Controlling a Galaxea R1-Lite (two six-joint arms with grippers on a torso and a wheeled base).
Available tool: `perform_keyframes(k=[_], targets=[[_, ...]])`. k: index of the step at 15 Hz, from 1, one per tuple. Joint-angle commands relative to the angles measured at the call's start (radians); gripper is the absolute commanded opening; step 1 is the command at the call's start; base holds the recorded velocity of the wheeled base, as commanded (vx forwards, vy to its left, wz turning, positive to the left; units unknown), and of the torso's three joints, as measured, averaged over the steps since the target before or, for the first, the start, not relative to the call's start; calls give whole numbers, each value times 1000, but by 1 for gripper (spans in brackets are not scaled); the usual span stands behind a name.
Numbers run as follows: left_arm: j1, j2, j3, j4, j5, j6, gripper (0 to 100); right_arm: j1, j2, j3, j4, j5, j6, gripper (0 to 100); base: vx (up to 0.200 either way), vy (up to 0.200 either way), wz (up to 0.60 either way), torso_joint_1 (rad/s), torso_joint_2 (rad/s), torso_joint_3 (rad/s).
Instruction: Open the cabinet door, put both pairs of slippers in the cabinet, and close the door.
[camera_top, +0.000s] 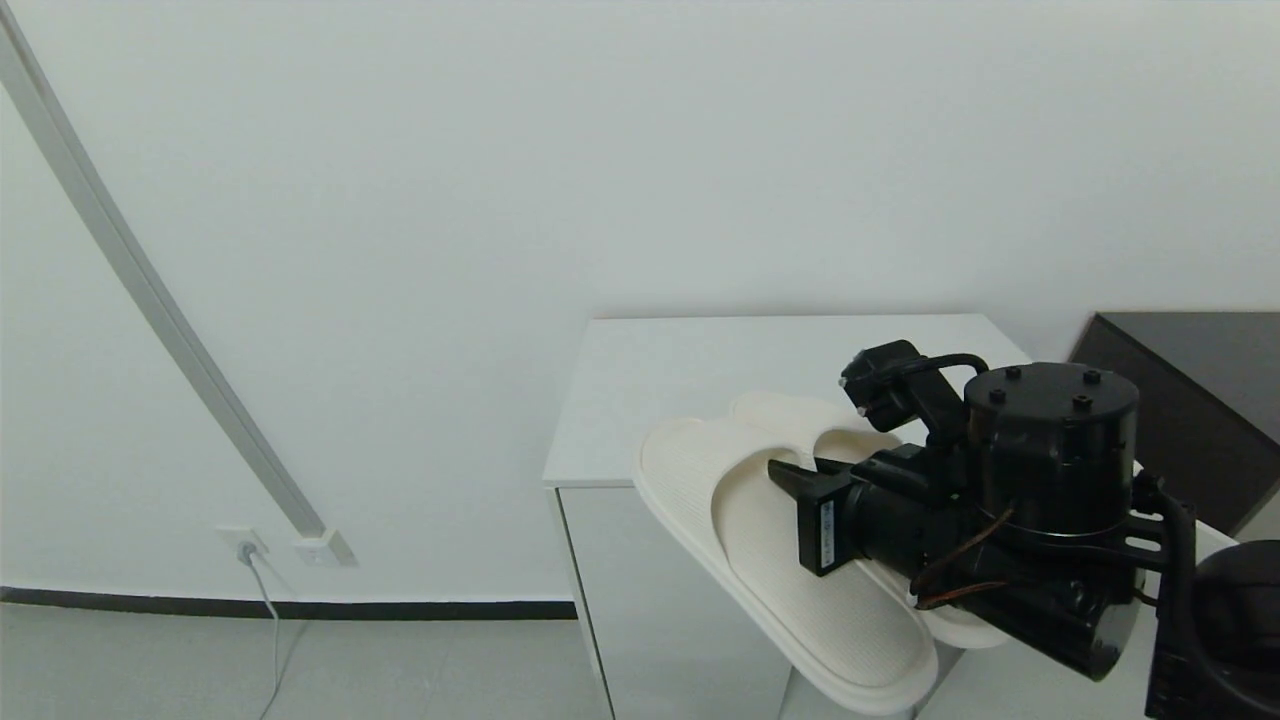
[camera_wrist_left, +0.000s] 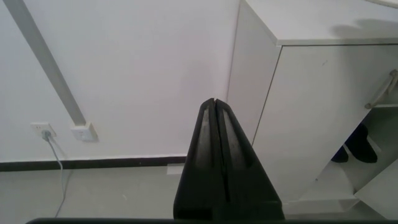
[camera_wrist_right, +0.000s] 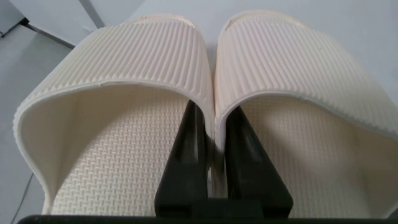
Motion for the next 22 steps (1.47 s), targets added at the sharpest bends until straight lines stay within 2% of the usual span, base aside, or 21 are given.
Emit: perform_keyframes(k=[1, 4, 20, 22], targets=[[0, 1, 0, 0, 0, 0, 0, 1, 3, 3, -1, -1, 0, 0, -200, 0, 0, -7, -2, 2], [0, 1, 0, 0, 0, 0, 0, 1, 1, 7, -1, -1, 0, 0, -200, 0, 0, -4, -1, 4], [0, 1, 0, 2, 0, 0, 0, 4, -6, 23, -13, -4, -8, 0, 0, 0, 0, 0, 0, 0], [0, 1, 0, 2, 0, 0, 0, 5, -6, 24, -13, -4, -8, 0, 0, -200, 0, 5, 2, 2]])
